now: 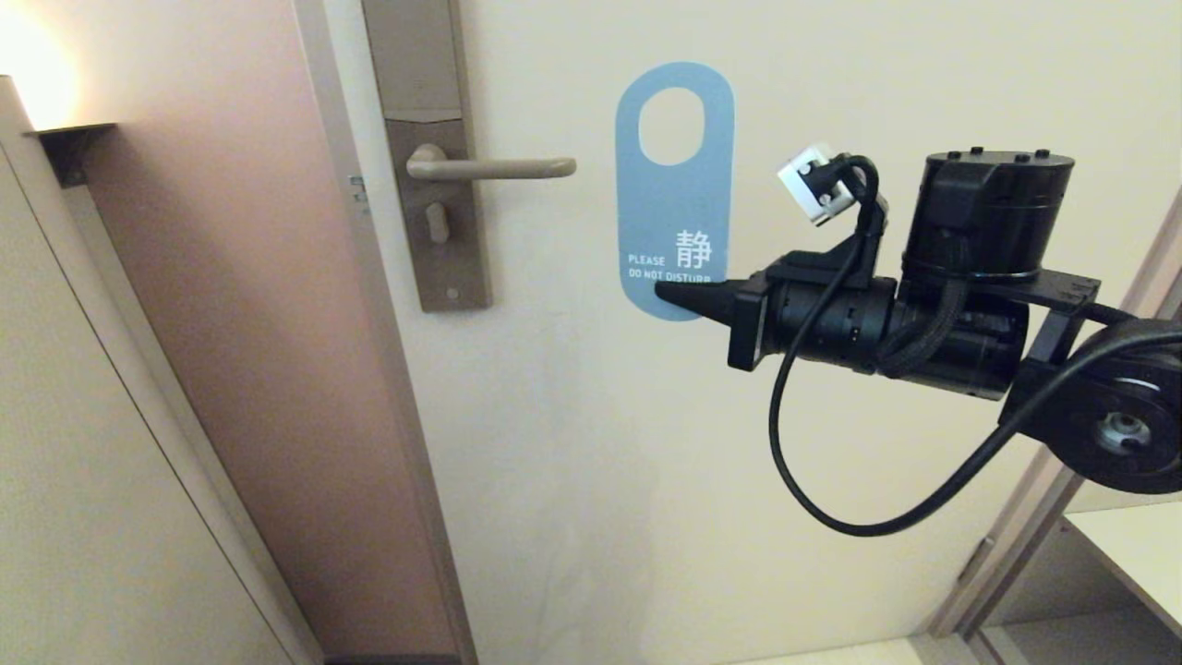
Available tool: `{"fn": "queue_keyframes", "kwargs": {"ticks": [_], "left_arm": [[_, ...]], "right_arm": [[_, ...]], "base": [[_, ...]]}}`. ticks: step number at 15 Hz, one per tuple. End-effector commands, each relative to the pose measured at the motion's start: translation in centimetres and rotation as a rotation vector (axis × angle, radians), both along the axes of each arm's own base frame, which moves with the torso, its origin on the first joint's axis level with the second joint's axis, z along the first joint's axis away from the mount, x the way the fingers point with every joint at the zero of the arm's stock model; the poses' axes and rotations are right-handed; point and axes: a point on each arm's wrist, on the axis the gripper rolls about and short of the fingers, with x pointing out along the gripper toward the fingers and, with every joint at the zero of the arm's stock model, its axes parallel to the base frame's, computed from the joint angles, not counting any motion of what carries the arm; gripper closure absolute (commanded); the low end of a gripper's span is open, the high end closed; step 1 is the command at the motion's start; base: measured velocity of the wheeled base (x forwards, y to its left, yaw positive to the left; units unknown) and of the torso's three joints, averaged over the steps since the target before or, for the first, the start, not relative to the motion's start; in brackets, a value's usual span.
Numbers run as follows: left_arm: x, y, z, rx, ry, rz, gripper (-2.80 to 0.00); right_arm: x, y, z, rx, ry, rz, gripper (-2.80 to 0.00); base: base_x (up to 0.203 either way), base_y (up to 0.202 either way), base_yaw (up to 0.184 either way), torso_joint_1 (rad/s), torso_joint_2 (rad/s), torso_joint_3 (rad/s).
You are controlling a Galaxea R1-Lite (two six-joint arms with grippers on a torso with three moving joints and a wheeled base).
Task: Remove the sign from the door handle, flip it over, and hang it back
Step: Hang the sign back with the other side facing out
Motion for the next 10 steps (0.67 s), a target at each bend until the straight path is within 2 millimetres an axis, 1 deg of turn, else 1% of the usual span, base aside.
{"fn": "queue_keyframes", "kwargs": {"ticks": [1,3,10], "left_arm": [[0.0,0.0,0.0,0.001,0.002,0.001,0.00],[0.0,0.0,0.0,0.002,0.002,0.001,0.00],[0.0,0.0,0.0,0.000,0.002,0.001,0.00]], "right_arm": [[1.0,0.8,-0.1,0.004,-0.007,-0.004,0.00],[1.7,1.1,-0.1,0.006,-0.016,-0.034,0.00],[2.9,1.8,-0.7,0.041,-0.088,-0.129,0.00]], "base": [[0.000,0.000,0.000,0.000,0.00,0.000],[0.000,0.000,0.000,0.000,0.00,0.000],[0.000,0.000,0.000,0.000,0.00,0.000]]}}
